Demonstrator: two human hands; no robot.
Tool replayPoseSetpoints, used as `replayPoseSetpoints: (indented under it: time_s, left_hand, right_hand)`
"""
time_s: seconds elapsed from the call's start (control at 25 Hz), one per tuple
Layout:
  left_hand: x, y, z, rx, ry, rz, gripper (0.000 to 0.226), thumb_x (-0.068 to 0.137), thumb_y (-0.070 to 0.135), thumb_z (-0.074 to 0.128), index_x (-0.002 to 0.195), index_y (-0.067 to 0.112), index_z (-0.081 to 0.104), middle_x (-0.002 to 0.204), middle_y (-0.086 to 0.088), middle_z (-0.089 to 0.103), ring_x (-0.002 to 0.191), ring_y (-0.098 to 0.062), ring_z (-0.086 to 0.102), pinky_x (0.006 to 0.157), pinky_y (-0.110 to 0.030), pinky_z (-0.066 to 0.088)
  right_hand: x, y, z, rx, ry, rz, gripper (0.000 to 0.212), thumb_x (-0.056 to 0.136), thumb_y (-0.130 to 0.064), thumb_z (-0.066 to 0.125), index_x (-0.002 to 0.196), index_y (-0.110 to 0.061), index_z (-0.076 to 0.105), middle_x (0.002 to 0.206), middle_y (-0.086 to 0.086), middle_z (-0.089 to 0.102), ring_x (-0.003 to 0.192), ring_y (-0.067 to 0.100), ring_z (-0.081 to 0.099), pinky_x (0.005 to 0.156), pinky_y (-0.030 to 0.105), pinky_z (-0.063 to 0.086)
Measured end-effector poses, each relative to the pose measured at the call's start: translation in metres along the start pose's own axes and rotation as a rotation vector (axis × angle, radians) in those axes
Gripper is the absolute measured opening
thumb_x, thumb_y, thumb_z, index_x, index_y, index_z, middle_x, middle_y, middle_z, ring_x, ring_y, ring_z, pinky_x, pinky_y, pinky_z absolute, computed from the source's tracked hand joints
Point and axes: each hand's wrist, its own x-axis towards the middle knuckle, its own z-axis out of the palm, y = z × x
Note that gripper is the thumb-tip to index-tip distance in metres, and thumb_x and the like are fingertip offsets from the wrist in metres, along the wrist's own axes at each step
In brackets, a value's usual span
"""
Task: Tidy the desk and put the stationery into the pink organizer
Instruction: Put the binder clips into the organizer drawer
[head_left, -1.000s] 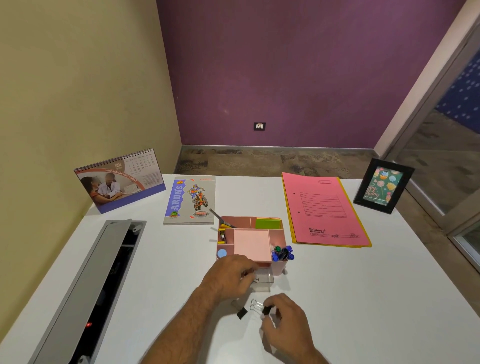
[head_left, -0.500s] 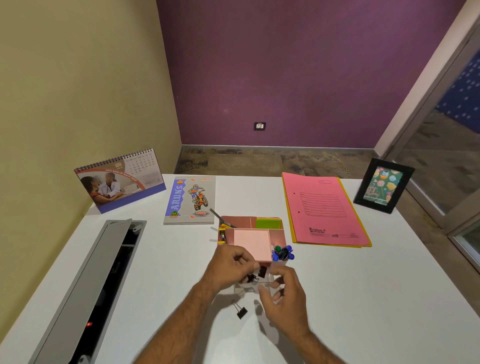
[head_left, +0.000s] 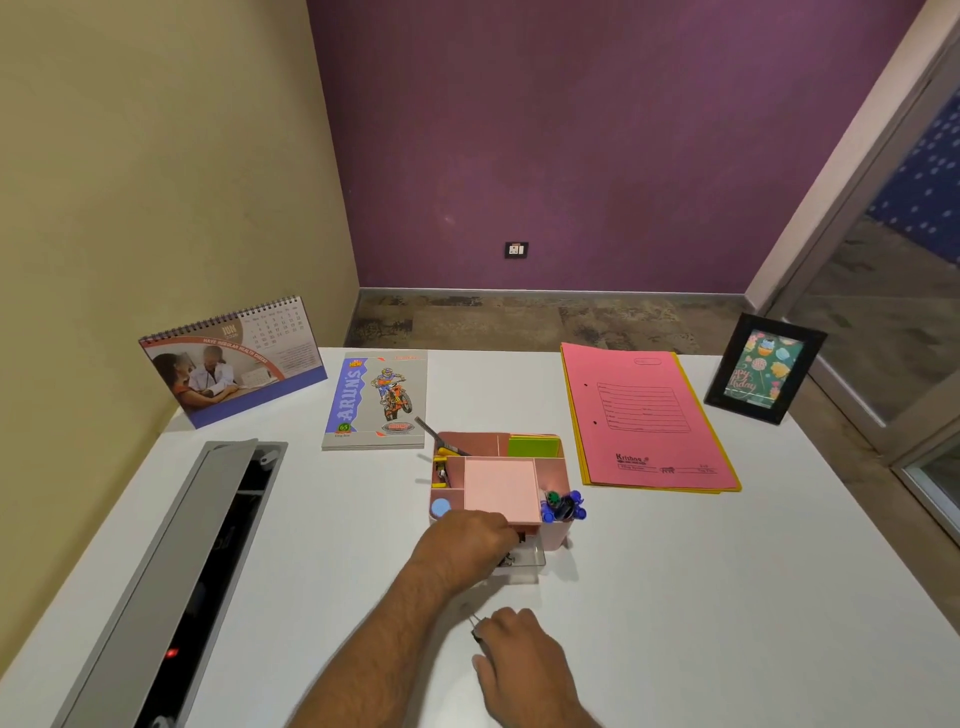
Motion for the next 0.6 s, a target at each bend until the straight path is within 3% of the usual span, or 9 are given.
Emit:
replayPoseSetpoints:
  time_s: [0.12, 0.2, 0.28, 0.36, 0.48, 0.6]
  left_hand:
    - [0.003, 0.006, 0.005, 0.087, -0.071, 0.0, 0.032, 0.084, 0.002, 0.069, 0.115, 0.004, 0.068, 0.109, -0.017, 0.07, 0.096, -0.037, 0.068, 0.08, -0.043, 0.059]
    - [0.003, 0.008, 0.006, 0.09, -0.104, -0.005, 0.032, 0.086, 0.003, 0.068, 0.118, 0.005, 0.067, 0.112, -0.017, 0.068, 0.098, -0.036, 0.066, 0.081, -0.042, 0.058]
    - [0.003, 0.009, 0.005, 0.053, -0.102, -0.016, 0.031, 0.09, 0.007, 0.064, 0.121, 0.008, 0.065, 0.116, -0.015, 0.068, 0.1, -0.034, 0.065, 0.082, -0.041, 0.057]
    - [0.0, 0.008, 0.004, -0.039, -0.053, -0.045, 0.034, 0.093, 0.013, 0.06, 0.127, 0.016, 0.058, 0.122, -0.01, 0.067, 0.103, -0.03, 0.064, 0.084, -0.039, 0.056]
    - [-0.009, 0.003, 0.003, -0.205, 0.092, -0.122, 0.033, 0.099, 0.031, 0.048, 0.131, 0.025, 0.054, 0.123, 0.0, 0.068, 0.105, -0.021, 0.063, 0.085, -0.029, 0.051]
    - [-0.015, 0.0, -0.001, -0.433, 0.276, -0.249, 0.03, 0.096, 0.044, 0.049, 0.106, 0.026, 0.071, 0.098, 0.01, 0.074, 0.085, -0.007, 0.063, 0.074, -0.022, 0.051]
  right_hand:
    - [0.002, 0.003, 0.007, -0.037, 0.059, -0.021, 0.026, 0.088, -0.036, 0.049, 0.107, -0.024, 0.06, 0.105, 0.001, 0.06, 0.099, 0.024, 0.056, 0.059, 0.033, 0.037]
    - [0.001, 0.004, 0.007, -0.028, 0.03, -0.004, 0.016, 0.073, -0.037, 0.063, 0.086, -0.027, 0.062, 0.082, -0.006, 0.061, 0.077, 0.017, 0.061, 0.046, 0.026, 0.032]
    - [-0.001, 0.007, 0.01, -0.023, 0.046, 0.009, 0.02, 0.059, -0.04, 0.068, 0.073, -0.032, 0.056, 0.07, -0.013, 0.055, 0.063, 0.01, 0.057, 0.041, 0.021, 0.025]
    - [-0.006, 0.01, 0.011, 0.071, 0.096, 0.045, 0.018, 0.061, -0.041, 0.063, 0.075, -0.033, 0.055, 0.074, -0.015, 0.056, 0.068, 0.009, 0.057, 0.043, 0.02, 0.03]
    - [-0.009, 0.012, 0.0, 0.245, 0.194, 0.121, 0.018, 0.072, -0.041, 0.052, 0.087, -0.032, 0.058, 0.087, -0.015, 0.059, 0.084, 0.006, 0.055, 0.062, 0.024, 0.046]
    - [-0.008, 0.01, -0.023, 0.45, 0.319, 0.145, 0.013, 0.069, -0.037, 0.06, 0.081, -0.033, 0.054, 0.079, -0.019, 0.057, 0.072, 0.004, 0.053, 0.061, 0.015, 0.045]
